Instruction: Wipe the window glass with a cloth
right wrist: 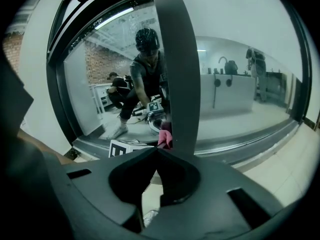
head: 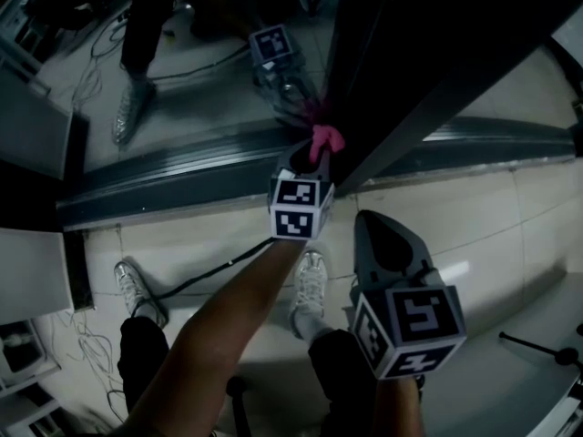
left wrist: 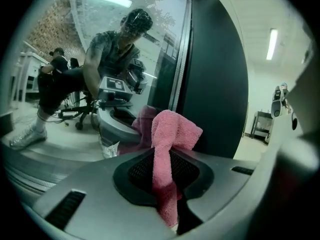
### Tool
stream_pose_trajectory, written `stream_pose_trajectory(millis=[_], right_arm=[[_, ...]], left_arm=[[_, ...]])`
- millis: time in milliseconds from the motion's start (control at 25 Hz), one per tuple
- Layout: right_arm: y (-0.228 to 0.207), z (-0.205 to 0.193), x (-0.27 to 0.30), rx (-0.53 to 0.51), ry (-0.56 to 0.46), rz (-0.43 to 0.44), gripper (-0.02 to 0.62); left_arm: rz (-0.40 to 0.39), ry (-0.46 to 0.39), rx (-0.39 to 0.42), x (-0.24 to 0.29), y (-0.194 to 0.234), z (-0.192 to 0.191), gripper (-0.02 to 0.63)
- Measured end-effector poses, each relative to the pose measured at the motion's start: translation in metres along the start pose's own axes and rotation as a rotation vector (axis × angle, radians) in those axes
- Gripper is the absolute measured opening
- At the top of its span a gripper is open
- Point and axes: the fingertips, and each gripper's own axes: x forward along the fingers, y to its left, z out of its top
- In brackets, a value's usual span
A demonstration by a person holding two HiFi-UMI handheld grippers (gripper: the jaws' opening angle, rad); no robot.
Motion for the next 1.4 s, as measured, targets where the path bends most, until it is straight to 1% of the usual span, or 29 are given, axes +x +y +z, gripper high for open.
stream_pose_trajectory(millis=[200, 360, 840, 1160, 1400], right_arm=[[0.0, 0.002, 0.0, 0.007, -0.003, 0.0, 0.006], [0.002, 0.003, 0.002, 0.01, -0.003, 0.003, 0.006], [0.034, 0.005, 0.019, -0.026, 0.031, 0.035, 0.006], [0.077, 0.013, 0.036, -0.07, 0.042, 0.094, 0.006], [0.117, 0.017, 0.05, -0.103, 0.054, 0.152, 0.006]], left_arm=[[0.012, 0.015, 0.024, -0.003, 0.004, -0.001, 0.061], [0.04, 0.036, 0.028, -0.01, 0.015, -0.005, 0.061], [0.118, 0.049, -0.005, -0.055, 0.078, -0.01, 0.061], [0.148, 0.054, -0.007, -0.085, 0.118, -0.008, 0.061], [0.163, 0.052, -0.005, -0.111, 0.151, -0.004, 0.061]])
